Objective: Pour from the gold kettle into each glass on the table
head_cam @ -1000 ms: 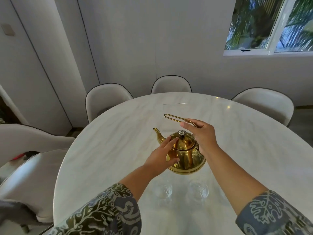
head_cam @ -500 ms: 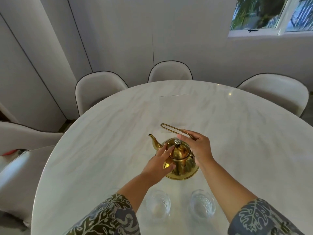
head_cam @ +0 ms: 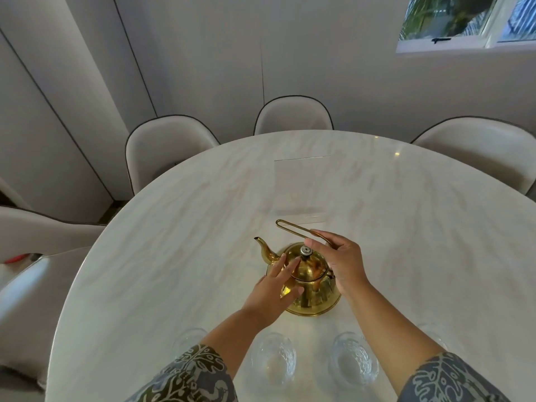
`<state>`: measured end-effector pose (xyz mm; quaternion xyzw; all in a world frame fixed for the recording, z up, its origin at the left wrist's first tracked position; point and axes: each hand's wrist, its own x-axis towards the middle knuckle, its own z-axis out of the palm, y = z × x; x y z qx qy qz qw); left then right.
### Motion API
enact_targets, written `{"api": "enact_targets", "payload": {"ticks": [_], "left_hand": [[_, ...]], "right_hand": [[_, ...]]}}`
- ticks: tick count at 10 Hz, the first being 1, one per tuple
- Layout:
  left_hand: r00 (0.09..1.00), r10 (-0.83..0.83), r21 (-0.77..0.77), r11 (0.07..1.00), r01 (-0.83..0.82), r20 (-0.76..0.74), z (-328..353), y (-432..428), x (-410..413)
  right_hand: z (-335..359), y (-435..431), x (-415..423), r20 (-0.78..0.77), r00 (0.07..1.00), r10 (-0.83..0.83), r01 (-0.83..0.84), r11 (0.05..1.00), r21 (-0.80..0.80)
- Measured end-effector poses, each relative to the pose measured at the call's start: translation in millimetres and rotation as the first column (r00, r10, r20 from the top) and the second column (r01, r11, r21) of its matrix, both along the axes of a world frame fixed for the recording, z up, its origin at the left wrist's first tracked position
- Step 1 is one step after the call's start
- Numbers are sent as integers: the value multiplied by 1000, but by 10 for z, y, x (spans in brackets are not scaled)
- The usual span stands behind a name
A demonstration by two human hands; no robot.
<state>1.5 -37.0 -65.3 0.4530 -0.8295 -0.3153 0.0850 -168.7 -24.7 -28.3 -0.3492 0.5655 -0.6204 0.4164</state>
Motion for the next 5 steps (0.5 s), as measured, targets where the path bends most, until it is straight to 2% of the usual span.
{"api": "enact_targets", "payload": {"ticks": [2,3,5], "left_hand": [[999,7,-39,999,-6,35,73,64,-22],[999,22,-29,999,-21,30,144,89,-24],[997,79,-63,995,-80,-18,334,195,52]], "right_hand": [[-5,10,-9,-114,993,27,-30,999,-20],[53,67,14,-289,957,5,-8,1000,-12],[282,197,10,-560,828,13,5,1000,30]]}}
